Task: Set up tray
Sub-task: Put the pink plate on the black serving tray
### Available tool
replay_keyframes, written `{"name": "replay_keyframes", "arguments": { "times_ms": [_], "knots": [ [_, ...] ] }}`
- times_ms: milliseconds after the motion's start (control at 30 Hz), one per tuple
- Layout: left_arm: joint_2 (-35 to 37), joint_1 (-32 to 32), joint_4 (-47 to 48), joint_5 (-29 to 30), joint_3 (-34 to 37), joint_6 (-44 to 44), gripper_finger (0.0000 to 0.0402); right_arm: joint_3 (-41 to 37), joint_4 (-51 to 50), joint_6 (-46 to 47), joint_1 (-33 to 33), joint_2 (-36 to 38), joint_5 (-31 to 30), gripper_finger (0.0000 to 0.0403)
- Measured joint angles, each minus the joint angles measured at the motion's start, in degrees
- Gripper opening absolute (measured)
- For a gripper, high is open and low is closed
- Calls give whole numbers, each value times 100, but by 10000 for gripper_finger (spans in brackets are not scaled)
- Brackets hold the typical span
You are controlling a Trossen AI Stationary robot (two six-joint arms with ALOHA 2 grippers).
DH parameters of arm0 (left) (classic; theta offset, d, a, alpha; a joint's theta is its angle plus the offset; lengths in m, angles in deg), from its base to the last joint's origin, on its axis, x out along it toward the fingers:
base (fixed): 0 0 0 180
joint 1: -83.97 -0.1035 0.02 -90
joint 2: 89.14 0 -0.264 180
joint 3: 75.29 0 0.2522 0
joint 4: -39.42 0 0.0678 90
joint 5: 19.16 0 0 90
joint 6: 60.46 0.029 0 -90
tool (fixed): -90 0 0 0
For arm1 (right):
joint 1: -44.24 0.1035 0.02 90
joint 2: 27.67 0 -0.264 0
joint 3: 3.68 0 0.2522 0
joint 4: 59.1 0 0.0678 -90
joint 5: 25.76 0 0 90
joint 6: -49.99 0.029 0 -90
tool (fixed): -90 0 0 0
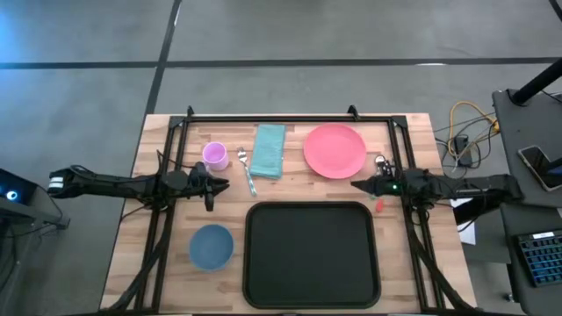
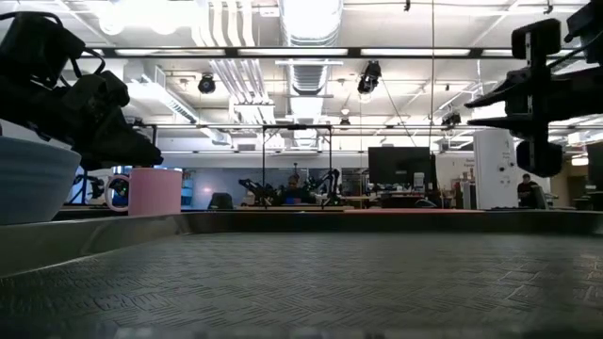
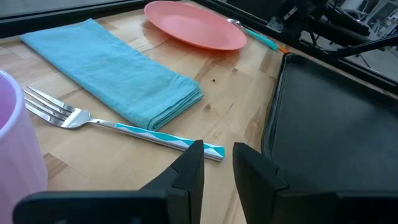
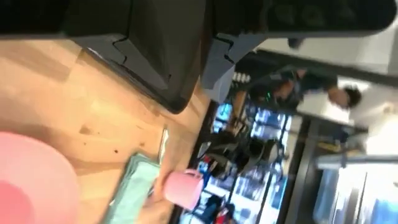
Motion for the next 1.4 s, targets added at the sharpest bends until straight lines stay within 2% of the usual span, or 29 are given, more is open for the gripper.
{"name": "replay_keyframes", "arguments": {
  "times_ms": [67,167,433,567,633,833,900,1000,1233,1400],
  "knots": [
    [0,1,0,0,0,1,66,0,47,126,-7,-163,-402,81],
    [0,0,0,0,0,2,66,2,90,951,-55,-489,-817,79],
    [0,0,0,0,0,1,66,4,107,3370,-215,-2133,-1070,77],
    [0,-1,-1,2,0,1,66,216,58,3926,-215,-2961,-1076,77],
    [0,1,0,1,1,0,66,491,-411,4157,-215,-3320,-1052,77],
    [0,-1,0,0,0,2,66,1691,-2944,4241,-217,-4097,-1029,84],
    [2,-1,0,1,0,0,66,2022,-3579,4411,-224,-4310,-1076,97],
    [2,-1,0,0,2,1,66,2334,-3967,4629,-299,-4542,-1090,130],
    [2,1,0,0,0,2,66,2253,-3264,4681,-683,-4906,-1170,225],
    [2,-1,0,0,0,-1,66,2021,-2555,4680,-1051,-5202,-1266,268]
  ]
}}
